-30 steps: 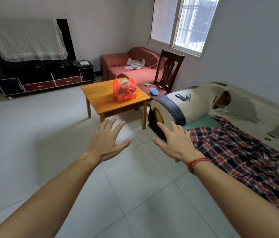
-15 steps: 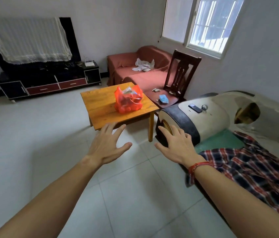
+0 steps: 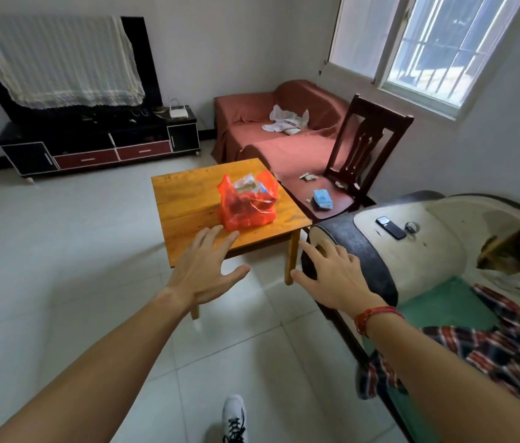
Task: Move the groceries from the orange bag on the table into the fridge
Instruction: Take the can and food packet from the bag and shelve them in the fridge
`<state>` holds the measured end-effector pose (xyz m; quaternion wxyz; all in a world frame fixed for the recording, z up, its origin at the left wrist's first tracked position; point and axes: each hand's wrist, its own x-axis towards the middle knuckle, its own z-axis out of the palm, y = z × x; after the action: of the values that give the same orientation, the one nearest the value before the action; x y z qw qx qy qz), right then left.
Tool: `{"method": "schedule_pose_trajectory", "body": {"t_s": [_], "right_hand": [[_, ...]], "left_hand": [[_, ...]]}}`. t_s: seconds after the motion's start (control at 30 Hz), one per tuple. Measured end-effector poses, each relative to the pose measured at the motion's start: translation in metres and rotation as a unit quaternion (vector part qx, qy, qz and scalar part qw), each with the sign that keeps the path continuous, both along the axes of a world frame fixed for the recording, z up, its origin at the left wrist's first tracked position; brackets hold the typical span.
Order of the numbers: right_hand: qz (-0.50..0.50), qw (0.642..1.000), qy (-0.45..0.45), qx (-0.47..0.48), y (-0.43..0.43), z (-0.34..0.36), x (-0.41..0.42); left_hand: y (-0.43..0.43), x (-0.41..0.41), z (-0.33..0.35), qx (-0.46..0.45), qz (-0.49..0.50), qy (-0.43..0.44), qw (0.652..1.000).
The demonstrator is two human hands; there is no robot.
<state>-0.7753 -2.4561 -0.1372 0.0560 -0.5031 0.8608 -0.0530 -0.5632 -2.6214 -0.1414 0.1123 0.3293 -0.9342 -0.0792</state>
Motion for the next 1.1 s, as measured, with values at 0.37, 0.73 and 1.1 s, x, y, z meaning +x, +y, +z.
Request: {"method": "schedule_pose_trajectory", "body": {"t_s": [0.37,0.73,1.1], "right_hand": [[0.006,1.000,0.014,0.013,-0.169,-0.016,-0.089],[0.014,0.999,0.004,0.040,-0.295,-0.034,-0.162],[0.052,0.996,-0.029,0.064,-0.415,-0.067,-0.262]], "left_hand": [[-0.169,-0.097,-0.026,0.018,-0.002,-0.008,1.000],[-0.292,-0.168,-0.049,0.054,0.003,-0.022,0.998],[-0.386,-0.257,-0.083,0.123,0.059,-0.032,0.990]]}}
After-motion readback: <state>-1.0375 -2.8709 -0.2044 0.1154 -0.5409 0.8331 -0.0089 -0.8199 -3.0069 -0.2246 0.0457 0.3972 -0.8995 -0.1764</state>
